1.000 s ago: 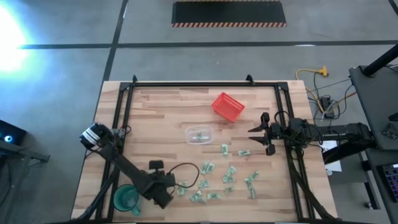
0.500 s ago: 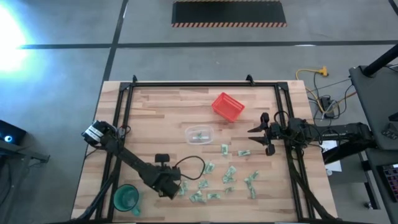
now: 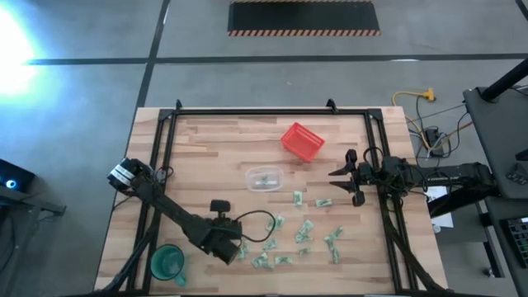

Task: Pick and place items into bin
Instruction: Put the stevia packet into the transparent bin

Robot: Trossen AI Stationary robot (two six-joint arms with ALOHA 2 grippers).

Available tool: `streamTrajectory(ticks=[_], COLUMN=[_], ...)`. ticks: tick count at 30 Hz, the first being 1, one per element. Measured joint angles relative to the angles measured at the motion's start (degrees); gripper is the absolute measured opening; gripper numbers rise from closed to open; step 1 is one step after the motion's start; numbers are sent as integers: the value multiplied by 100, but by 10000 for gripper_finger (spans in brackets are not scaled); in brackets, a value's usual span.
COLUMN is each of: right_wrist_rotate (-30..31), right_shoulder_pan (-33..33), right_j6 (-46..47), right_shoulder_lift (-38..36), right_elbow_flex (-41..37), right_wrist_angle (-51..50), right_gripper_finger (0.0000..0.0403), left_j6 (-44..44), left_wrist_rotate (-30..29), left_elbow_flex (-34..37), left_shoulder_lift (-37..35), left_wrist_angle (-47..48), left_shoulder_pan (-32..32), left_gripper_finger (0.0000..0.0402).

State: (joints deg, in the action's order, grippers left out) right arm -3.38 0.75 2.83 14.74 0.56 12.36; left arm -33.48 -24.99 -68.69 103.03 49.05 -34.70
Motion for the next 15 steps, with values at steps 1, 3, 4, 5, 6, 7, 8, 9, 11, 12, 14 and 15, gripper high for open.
streamTrajectory(ticks=[1, 3, 4, 5, 6, 7, 8, 9, 11, 12, 14, 15], right_wrist_rotate=[-2, 9, 9, 11, 11, 11, 9, 10, 9, 11, 9, 9], right_shoulder_pan=[-2, 0, 0, 0, 0, 0, 0, 0, 0, 0, 0, 0], right_j6=[0, 0, 0, 0, 1, 0, 2, 2, 0, 0, 0, 0], right_shoulder_lift=[0, 0, 0, 2, 2, 3, 4, 2, 6, 11, 11, 12], right_elbow_flex=[0, 0, 0, 0, 0, 0, 0, 0, 0, 0, -1, -2], right_wrist_angle=[0, 8, 12, 13, 15, 15, 16, 20, 21, 23, 20, 22], right_gripper_finger=[121, 121, 121, 121, 121, 121, 121, 121, 121, 121, 121, 121], left_j6=[93, 277, 388, 503, 642, 839, 1064, 1339, 1896, 2201, 2747, 2942], left_wrist_rotate=[-248, -828, -1166, -1468, -1687, -1845, -1934, -1969, -1954, -1892, -1611, -1440], left_elbow_flex=[-2, 0, 0, 0, 2, 9, 26, 49, 98, 109, 131, 142], left_shoulder_lift=[-46, -161, -227, -292, -359, -425, -482, -536, -646, -684, -752, -760], left_wrist_angle=[3, -6, -5, -25, -72, -170, -325, -539, -1018, -1301, -1776, -1915], left_shoulder_pan=[25, 100, 158, 230, 319, 429, 559, 700, 999, 1164, 1494, 1666], left_gripper_finger=[0, 0, 0, 0, 0, 0, 0, 0, 0, 0, 0, 0])
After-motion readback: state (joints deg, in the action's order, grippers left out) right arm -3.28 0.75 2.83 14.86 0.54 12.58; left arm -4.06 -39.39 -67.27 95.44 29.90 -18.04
